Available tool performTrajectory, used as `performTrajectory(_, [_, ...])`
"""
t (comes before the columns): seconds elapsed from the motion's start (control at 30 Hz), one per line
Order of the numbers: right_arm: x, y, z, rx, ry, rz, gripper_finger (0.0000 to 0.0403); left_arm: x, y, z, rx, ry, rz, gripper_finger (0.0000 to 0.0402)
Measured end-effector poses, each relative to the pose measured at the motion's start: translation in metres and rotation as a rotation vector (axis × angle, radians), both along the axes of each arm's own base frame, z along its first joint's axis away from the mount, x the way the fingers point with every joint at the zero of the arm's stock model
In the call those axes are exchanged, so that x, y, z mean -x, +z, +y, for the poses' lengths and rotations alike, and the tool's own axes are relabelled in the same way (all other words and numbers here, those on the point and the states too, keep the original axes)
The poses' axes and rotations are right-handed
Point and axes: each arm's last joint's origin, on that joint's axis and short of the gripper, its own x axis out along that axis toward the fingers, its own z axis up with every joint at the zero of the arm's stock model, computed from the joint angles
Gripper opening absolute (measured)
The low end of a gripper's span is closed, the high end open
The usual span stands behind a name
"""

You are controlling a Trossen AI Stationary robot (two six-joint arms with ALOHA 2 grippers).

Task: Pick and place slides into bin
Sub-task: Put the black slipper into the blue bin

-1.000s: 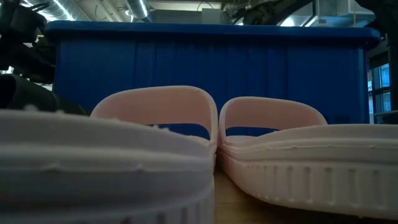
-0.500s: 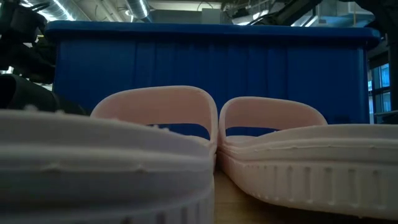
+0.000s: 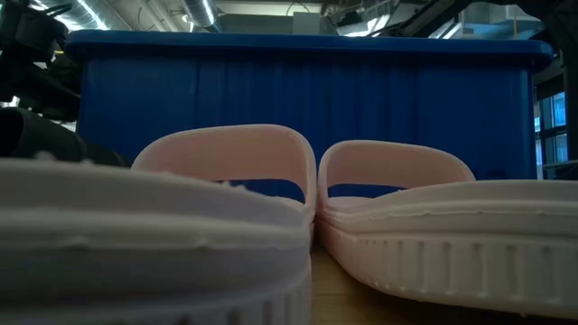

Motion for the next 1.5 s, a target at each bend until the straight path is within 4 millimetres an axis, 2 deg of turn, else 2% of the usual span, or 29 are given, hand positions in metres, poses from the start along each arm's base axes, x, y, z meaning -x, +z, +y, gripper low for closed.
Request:
performTrajectory(0.23, [0.001, 0.0, -0.008, 0.013, -0.004, -0.019, 0.0017, 0.0, 0.0, 0.0, 0.0, 0.0, 0.0, 0.029])
performTrajectory(0.77, [0.002, 0.0, -0.011, 0.021, 0.02, 0.003, 0.0022, 0.0, 0.0, 0.0, 0.0, 0.0, 0.0, 0.029])
performTrajectory(0.9, [0.0, -0.006, -0.011, -0.031, 0.022, -0.034, 0.0064, 0.0, 0.0, 0.0, 0.0, 0.0, 0.0, 0.029])
performTrajectory(1.2, [0.0, -0.004, -0.012, -0.027, 0.019, -0.039, 0.0145, 0.0, 0.0, 0.0, 0.001, 0.0, 0.001, 0.029])
performTrajectory(1.5, [0.001, -0.004, -0.011, -0.045, 0.041, -0.024, 0.0268, 0.0, 0.0, 0.0, 0.001, 0.0, 0.001, 0.029])
